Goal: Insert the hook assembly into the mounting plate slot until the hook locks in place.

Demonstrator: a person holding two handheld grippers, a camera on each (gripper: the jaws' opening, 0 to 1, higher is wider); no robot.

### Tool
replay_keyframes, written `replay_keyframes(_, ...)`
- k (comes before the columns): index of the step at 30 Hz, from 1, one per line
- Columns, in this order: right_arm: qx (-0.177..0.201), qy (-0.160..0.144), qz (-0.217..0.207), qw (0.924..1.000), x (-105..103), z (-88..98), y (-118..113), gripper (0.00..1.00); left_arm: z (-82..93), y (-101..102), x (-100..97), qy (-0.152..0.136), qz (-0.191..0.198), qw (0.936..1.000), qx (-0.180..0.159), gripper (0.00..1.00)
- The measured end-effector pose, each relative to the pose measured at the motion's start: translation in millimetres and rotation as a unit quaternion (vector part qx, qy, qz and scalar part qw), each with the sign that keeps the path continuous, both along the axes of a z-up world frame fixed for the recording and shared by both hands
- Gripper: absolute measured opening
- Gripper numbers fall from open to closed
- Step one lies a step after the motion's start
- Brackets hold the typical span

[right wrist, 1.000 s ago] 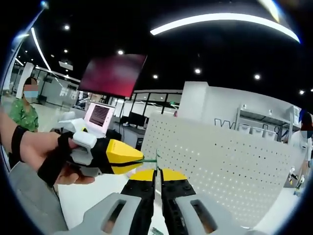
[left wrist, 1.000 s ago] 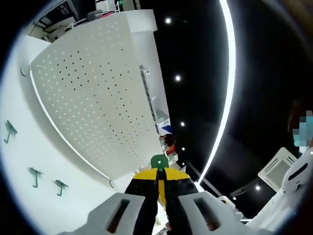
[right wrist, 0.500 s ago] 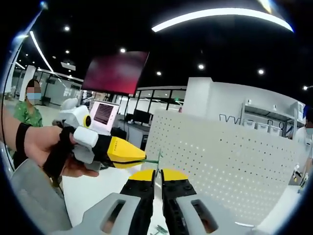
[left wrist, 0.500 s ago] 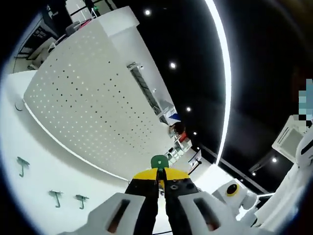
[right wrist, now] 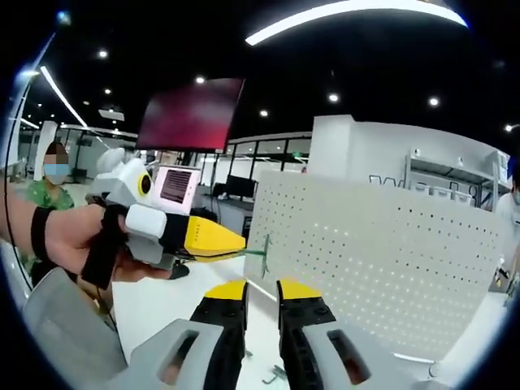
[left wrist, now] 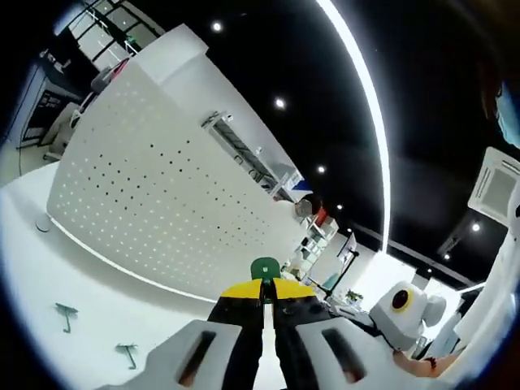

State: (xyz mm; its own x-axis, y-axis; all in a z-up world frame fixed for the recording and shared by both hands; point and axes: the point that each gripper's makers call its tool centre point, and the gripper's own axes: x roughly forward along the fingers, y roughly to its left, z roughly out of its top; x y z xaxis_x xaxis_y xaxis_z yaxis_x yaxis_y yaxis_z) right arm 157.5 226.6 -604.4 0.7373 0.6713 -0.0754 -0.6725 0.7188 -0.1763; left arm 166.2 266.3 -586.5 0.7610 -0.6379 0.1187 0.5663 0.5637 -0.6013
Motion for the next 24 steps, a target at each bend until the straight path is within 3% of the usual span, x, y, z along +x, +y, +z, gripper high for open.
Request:
replay_keyframes(7,0.006,0.034,-0.003,0.9994,1,-8.7,-8,0.20,0.3,1,5.7,-0.021,0.013,0.9987,0.045,0.02)
replay_keyframes(11,0.016,0.037,-0.008,0.9992,2,-6.1,-12,0.26,1.4,2,9.0,-0.029,0.015,0.9977,0.060,0.02)
replay_keyframes(13,0.029,0.071,-0.008,0.9970,1,-10.0,-13,0.34,0.8,4,11.9,-0.033,0.021,0.9963,0.076,0.02)
replay_keyframes(16,0.028,0.040,-0.008,0.9988,1,0.0,-16,0.33,3.9,4,13.3,-0.042,0.022,0.9953,0.084,0.03)
replay_keyframes(18,0.033,0.067,-0.012,0.9971,2,-4.4,-18,0.40,5.9,5,15.2,-0.045,0.026,0.9953,0.081,0.02)
replay_keyframes(20,0.024,0.046,-0.016,0.9985,2,-2.0,-21,0.40,5.8,8,18.7,-0.047,0.037,0.9941,0.091,0.02)
replay_keyframes(24,0.028,0.059,-0.017,0.9977,0,-4.3,-23,0.43,9.8,13,23.7,-0.059,0.051,0.9915,0.104,0.02)
